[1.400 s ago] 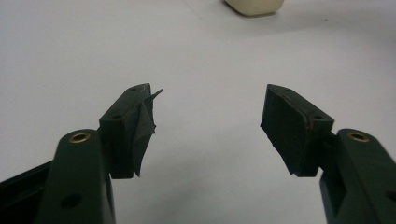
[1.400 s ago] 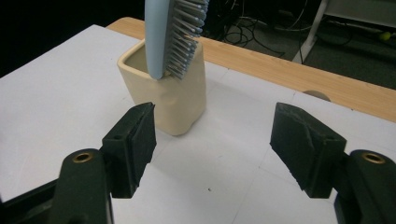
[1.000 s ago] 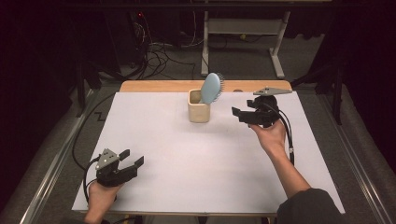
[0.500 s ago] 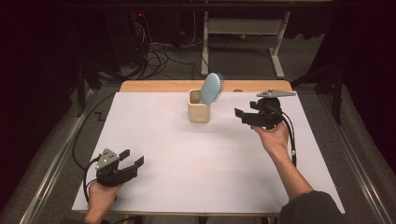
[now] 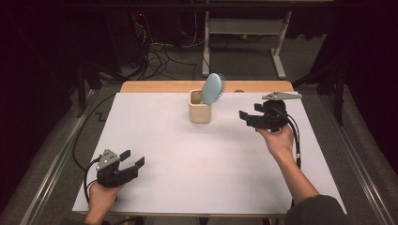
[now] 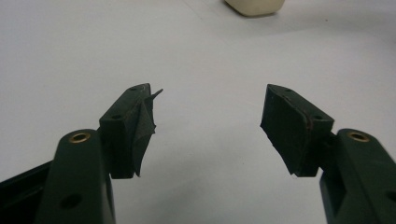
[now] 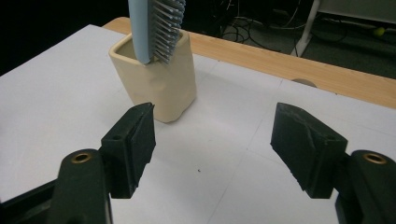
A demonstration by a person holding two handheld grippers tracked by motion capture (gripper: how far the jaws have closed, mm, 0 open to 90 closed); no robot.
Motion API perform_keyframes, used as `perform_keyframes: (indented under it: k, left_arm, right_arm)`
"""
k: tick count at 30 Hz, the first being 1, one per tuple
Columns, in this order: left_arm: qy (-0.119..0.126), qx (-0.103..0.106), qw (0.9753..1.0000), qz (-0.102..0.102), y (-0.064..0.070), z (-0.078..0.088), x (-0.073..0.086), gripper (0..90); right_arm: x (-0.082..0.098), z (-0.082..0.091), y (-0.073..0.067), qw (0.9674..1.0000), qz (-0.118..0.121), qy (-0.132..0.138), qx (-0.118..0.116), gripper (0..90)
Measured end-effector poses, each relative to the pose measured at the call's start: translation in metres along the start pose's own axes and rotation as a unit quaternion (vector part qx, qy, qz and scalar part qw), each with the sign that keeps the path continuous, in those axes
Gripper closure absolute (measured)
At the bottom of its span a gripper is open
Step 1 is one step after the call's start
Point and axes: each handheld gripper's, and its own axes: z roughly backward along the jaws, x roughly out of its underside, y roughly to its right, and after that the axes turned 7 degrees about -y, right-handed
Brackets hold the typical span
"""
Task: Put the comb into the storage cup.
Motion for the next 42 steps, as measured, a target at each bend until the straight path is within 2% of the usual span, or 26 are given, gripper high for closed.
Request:
perform_keyframes:
  k: [20,27,42]
  left_arm:
    - [0.000,-0.001,1.0000,0.001,0.000,-0.001,0.000,35.1]
    - [0.000,-0.001,1.0000,0.001,0.000,0.000,0.000,35.1]
    - [-0.001,-0.002,1.0000,0.000,0.000,0.000,0.000,35.1]
  right_arm:
    - [0.019,0.012,0.015,0.9997,-0.023,0.010,-0.002,31.0]
    - [0.023,0.017,0.016,0.9998,-0.017,0.011,0.003,31.0]
    - [0.034,0.027,0.022,0.9996,-0.023,0.015,0.008,30.7]
